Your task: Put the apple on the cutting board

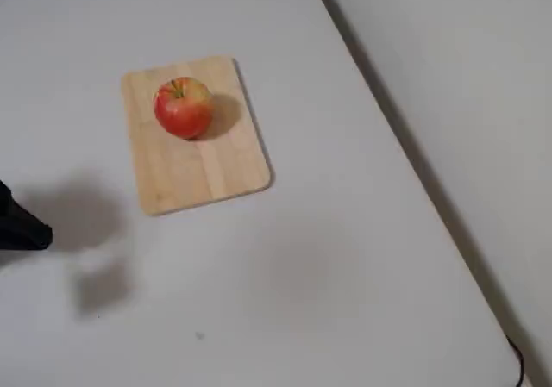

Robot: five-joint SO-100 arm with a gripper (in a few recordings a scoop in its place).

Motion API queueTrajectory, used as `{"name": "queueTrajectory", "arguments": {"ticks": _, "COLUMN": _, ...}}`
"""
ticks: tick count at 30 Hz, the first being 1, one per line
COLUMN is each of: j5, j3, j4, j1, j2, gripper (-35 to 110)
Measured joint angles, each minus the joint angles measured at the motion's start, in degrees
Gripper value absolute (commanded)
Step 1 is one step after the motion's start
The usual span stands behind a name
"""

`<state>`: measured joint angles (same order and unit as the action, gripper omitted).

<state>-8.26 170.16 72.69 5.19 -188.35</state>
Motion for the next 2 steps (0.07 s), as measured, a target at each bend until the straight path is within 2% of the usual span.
{"name": "queueTrajectory", "arguments": {"ticks": 2, "j5": 0.0, "j3": 0.0, "j4": 0.0, "j1": 0.0, "j2": 0.0, "gripper": 0}}
